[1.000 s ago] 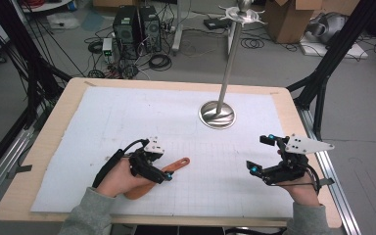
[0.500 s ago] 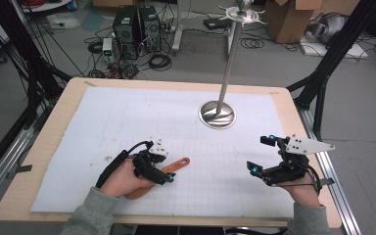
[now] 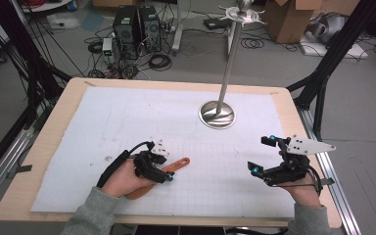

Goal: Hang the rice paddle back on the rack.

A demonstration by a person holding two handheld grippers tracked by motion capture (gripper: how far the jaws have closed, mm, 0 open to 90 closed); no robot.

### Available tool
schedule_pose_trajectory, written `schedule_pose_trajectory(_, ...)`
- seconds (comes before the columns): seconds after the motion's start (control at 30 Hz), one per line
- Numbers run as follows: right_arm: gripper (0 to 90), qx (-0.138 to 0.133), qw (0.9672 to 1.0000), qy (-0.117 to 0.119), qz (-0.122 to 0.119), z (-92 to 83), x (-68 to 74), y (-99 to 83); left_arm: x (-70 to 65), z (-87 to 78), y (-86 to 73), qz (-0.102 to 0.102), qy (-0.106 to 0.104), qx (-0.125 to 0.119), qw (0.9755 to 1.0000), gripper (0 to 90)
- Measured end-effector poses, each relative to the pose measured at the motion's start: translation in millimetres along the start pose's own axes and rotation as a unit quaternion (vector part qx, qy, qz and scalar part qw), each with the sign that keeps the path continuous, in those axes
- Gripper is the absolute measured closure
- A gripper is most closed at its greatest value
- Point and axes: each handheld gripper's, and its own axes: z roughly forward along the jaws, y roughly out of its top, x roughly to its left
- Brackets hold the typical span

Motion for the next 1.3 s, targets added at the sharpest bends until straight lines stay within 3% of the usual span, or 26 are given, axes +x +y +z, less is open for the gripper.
schedule_pose_trajectory(0.23, 1.1, 0.000, 1.0000, 0.000, 0.001, -0.3, 0.0, 0.0, -0.3, -0.5, 0.3, -0.007, -0.001, 0.002, 1.0000, 42.6)
schedule_pose_trajectory(0.77, 1.1, 0.002, 1.0000, 0.000, 0.000, 0.3, 0.2, -0.1, -2.7, -0.4, 0.5, 0.008, 0.012, 0.007, 0.9999, 49.7)
schedule_pose_trajectory(1.3, 1.1, 0.002, 1.0000, 0.000, 0.002, 0.2, 0.5, -0.5, -4.8, -0.8, 1.7, 0.017, 0.007, 0.010, 0.9998, 59.0)
